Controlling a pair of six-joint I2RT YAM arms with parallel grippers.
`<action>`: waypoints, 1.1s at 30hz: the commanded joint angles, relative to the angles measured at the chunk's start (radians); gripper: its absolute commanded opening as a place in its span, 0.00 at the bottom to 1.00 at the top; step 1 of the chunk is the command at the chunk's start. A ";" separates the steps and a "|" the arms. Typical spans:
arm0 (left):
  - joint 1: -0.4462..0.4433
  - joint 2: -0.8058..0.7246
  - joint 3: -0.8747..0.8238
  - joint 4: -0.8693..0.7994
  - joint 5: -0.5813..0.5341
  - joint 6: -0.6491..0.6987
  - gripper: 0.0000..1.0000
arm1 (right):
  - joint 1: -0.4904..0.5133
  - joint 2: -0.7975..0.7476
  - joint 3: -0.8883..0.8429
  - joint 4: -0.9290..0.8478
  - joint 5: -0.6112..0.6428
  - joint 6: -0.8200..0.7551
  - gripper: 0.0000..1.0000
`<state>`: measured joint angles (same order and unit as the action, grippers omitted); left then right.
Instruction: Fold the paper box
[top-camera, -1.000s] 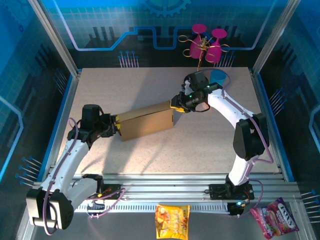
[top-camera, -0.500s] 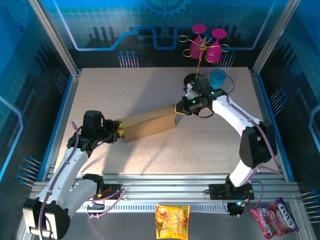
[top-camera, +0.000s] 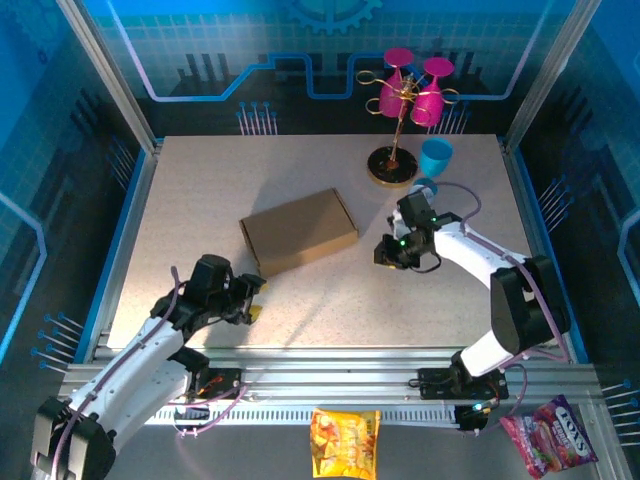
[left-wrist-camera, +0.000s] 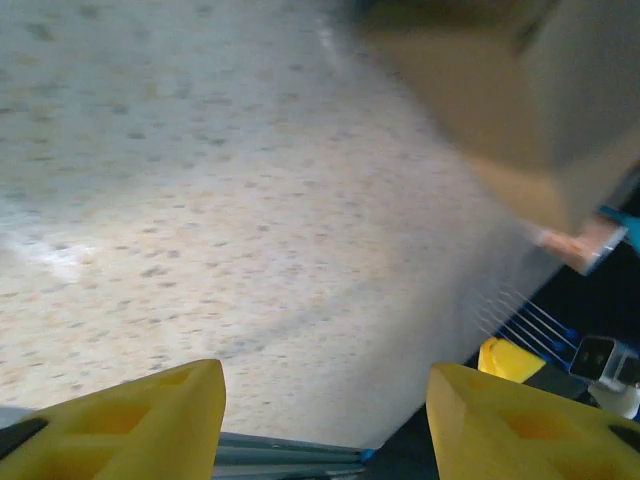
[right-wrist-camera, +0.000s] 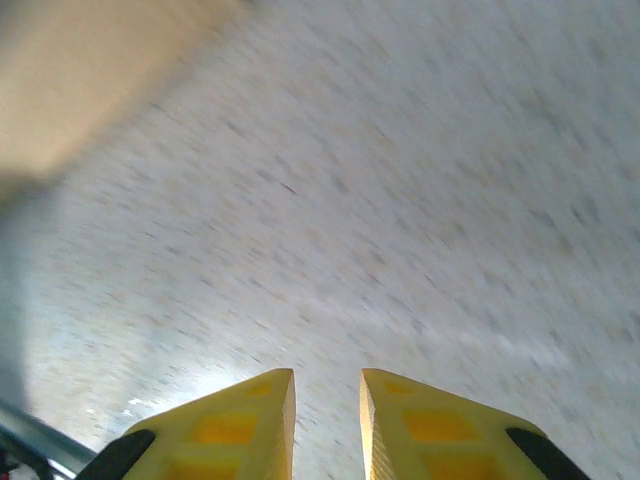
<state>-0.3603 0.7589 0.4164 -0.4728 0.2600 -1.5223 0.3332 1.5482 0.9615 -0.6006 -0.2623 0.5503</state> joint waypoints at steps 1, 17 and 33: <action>-0.005 -0.015 0.036 -0.070 0.046 0.010 0.57 | 0.009 -0.069 0.002 -0.051 0.043 0.034 0.25; 0.316 0.147 0.481 -0.317 -0.102 0.545 0.99 | -0.012 -0.415 -0.025 0.101 0.324 0.150 1.00; 0.315 -0.125 0.065 0.128 -0.854 1.155 0.99 | -0.083 -0.813 -0.671 0.837 0.964 -0.545 1.00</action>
<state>-0.0513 0.6289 0.5552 -0.5804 -0.4698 -0.6704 0.2642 0.7136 0.3737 -0.1219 0.6510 0.2554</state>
